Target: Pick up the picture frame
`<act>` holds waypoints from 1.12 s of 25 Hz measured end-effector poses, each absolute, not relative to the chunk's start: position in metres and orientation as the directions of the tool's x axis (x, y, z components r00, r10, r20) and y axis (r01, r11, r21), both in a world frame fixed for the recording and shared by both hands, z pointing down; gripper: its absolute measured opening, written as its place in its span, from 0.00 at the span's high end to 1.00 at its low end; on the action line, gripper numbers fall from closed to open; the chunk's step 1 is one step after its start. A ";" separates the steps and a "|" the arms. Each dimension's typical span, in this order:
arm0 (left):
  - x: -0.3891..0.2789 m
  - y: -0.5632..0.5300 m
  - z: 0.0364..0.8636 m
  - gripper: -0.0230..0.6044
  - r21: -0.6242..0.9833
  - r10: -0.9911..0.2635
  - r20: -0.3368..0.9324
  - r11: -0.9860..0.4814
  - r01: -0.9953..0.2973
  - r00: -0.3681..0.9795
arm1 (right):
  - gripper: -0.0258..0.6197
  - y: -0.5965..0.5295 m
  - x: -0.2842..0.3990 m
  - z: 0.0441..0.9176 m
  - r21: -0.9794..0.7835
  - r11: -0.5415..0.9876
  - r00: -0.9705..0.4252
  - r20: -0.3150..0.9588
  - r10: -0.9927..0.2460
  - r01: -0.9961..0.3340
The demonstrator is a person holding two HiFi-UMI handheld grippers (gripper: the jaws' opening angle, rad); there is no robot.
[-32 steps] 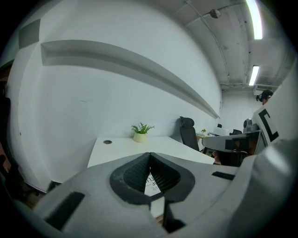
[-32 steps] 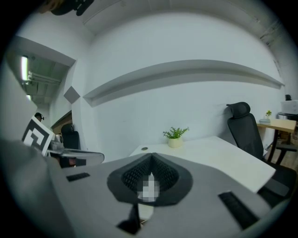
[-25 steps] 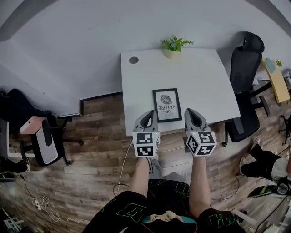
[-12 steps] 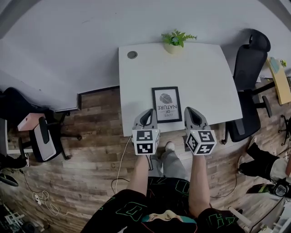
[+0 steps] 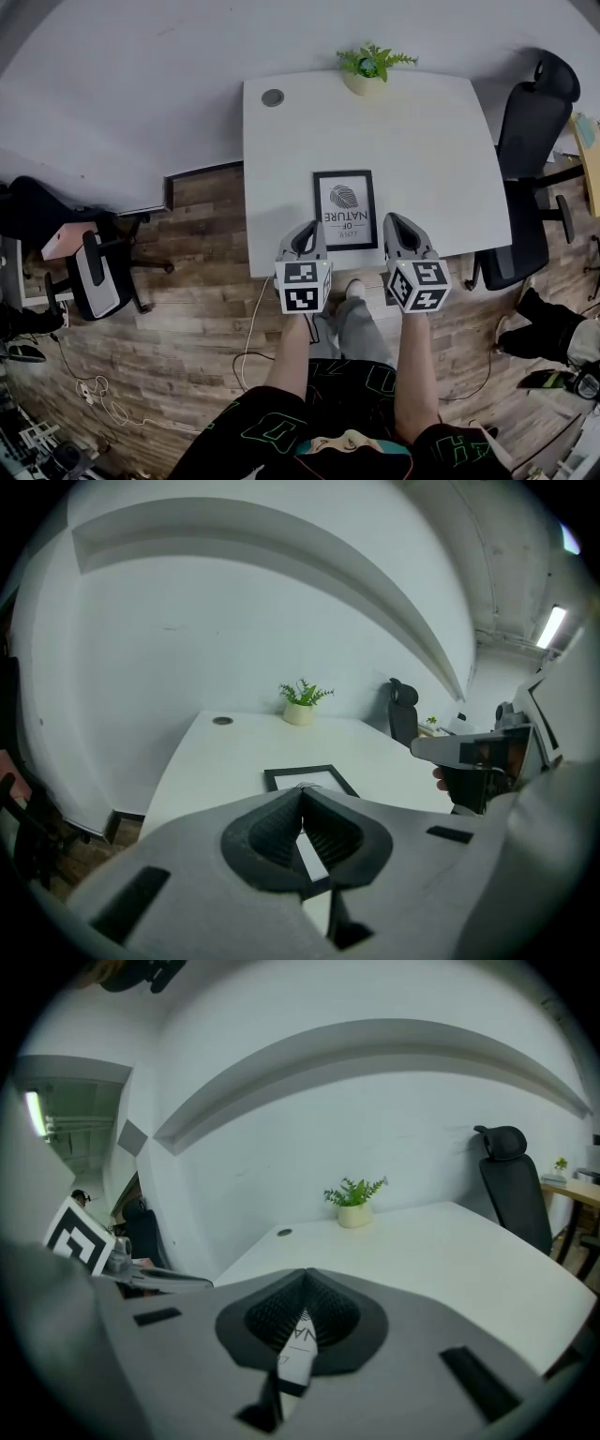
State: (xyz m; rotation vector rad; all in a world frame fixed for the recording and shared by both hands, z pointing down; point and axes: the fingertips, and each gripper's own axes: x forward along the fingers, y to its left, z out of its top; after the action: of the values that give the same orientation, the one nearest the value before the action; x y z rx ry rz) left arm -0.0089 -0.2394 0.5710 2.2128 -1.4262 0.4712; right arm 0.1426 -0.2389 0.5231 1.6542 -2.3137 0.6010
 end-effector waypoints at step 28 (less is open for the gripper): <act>-0.010 -0.264 0.645 0.80 0.245 -0.674 0.652 -0.245 -0.938 0.346 | 0.91 -0.275 0.149 0.603 -0.229 0.314 -0.389 0.574 -0.720 -0.921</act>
State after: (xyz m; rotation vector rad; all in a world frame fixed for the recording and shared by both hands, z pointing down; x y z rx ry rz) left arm -0.0100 -0.2638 0.6453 2.0068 -1.4013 0.5625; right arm 0.1491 -0.2755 0.6032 1.4646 -2.2209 0.7562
